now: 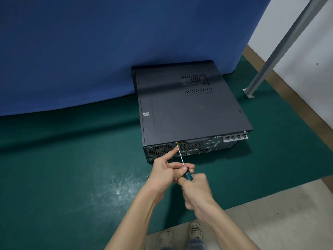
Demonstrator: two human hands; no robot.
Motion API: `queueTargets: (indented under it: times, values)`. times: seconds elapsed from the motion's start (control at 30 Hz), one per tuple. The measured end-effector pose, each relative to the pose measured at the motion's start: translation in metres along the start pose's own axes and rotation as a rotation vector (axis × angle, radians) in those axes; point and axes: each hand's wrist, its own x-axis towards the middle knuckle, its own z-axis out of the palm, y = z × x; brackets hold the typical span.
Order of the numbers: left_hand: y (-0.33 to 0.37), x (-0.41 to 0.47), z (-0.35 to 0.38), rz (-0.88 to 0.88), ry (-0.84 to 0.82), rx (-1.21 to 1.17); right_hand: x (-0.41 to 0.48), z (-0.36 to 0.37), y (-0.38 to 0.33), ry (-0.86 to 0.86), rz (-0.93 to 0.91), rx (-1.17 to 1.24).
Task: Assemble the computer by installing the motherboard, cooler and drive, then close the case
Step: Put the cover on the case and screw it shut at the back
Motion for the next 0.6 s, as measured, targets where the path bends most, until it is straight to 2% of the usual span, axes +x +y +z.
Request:
queueTargets:
  times: [0.13, 0.23, 0.3, 0.4, 0.5, 0.6]
  values:
    - [-0.002, 0.005, 0.008, 0.038, 0.080, 0.002, -0.002, -0.013, -0.005, -0.358, 0.204, 0.373]
    - [-0.007, 0.009, 0.010, 0.058, 0.097, 0.025, 0.001, -0.016, 0.000, -0.408, 0.230, 0.424]
    - [-0.011, 0.010, 0.005, 0.072, 0.074, 0.021, 0.004, -0.014, 0.003, -0.363, 0.205, 0.383]
    - [-0.019, 0.010, -0.014, 0.062, 0.131, 0.137, 0.012, -0.014, 0.015, -0.166, 0.064, 0.158]
    - [-0.037, 0.008, -0.048, -0.028, 0.386, 0.391, 0.021, -0.019, 0.038, 0.030, -0.082, -0.161]
    - [-0.058, 0.003, -0.083, -0.105, 0.679, 0.677, 0.030, -0.020, 0.061, 0.097, -0.139, -0.398]
